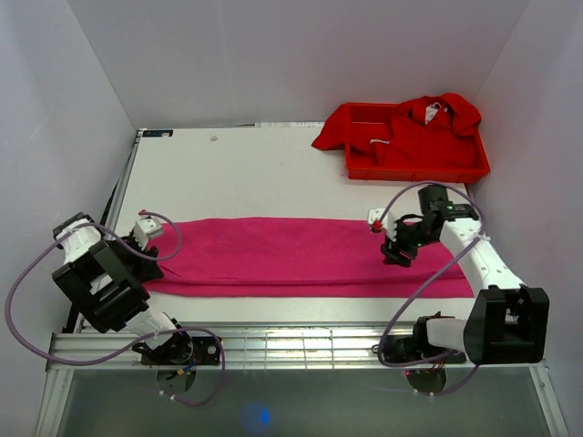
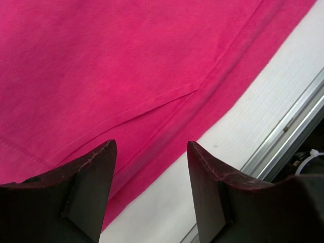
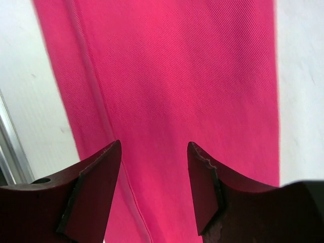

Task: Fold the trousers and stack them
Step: Fold the trousers

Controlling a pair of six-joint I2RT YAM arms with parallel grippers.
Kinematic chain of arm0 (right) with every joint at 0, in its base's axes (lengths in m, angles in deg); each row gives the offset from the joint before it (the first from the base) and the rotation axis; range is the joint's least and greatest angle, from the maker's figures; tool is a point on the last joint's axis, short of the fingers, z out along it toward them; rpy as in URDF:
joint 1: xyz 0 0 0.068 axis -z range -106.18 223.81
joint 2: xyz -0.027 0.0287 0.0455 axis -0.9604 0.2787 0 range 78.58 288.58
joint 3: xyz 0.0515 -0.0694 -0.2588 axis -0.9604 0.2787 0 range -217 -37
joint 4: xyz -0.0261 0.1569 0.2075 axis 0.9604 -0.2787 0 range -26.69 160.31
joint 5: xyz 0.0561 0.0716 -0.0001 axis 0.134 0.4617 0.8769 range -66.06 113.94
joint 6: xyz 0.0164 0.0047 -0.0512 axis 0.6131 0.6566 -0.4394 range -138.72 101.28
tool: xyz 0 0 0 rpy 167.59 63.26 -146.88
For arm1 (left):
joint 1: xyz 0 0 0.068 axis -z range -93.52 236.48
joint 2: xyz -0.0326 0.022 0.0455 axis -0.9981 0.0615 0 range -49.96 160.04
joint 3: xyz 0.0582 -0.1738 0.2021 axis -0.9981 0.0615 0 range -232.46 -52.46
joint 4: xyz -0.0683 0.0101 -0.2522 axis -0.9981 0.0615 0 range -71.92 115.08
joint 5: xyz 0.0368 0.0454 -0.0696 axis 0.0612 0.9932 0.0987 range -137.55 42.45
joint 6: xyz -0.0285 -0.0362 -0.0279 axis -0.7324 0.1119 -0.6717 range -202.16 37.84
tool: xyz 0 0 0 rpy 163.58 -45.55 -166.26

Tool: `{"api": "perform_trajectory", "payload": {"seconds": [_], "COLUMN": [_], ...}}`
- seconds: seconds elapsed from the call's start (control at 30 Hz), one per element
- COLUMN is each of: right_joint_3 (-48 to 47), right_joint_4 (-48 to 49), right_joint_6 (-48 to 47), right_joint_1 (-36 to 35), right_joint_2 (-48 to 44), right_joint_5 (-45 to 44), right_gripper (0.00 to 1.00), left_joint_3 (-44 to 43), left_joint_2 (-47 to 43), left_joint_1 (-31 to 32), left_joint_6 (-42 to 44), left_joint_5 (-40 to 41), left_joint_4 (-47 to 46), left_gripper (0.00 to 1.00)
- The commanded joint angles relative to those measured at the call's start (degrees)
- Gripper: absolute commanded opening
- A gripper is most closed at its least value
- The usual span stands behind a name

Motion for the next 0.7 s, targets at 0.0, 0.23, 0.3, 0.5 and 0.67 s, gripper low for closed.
{"api": "perform_trajectory", "payload": {"seconds": [0.0, 0.23, 0.3, 0.5, 0.67], "right_joint_3": [3.35, 2.75, 2.14, 0.73, 0.99], "right_joint_4": [9.63, 19.75, 20.81, 21.43, 23.19], "right_joint_6": [15.05, 23.76, 24.38, 25.35, 26.23], "right_joint_1": [-10.66, -28.33, -30.27, -38.36, -42.06], "right_joint_2": [-2.13, 3.83, 5.15, 9.29, 11.75], "right_joint_5": [-1.54, -7.34, -8.31, -9.54, -11.39], "right_gripper": [0.59, 0.52, 0.51, 0.50, 0.50], "left_joint_3": [3.57, 6.23, 5.17, 4.38, 4.38], "left_joint_2": [-5.93, -7.87, -7.17, -6.03, -4.71], "left_joint_1": [3.61, 9.16, 9.25, 9.16, 9.25], "left_joint_6": [-1.03, -4.55, -4.82, -3.33, -4.03], "left_joint_5": [1.07, 7.83, 9.06, 12.05, 14.35], "left_joint_4": [-2.57, -9.69, -9.78, -9.61, -10.84], "left_gripper": [0.68, 0.63, 0.62, 0.64, 0.65]}}
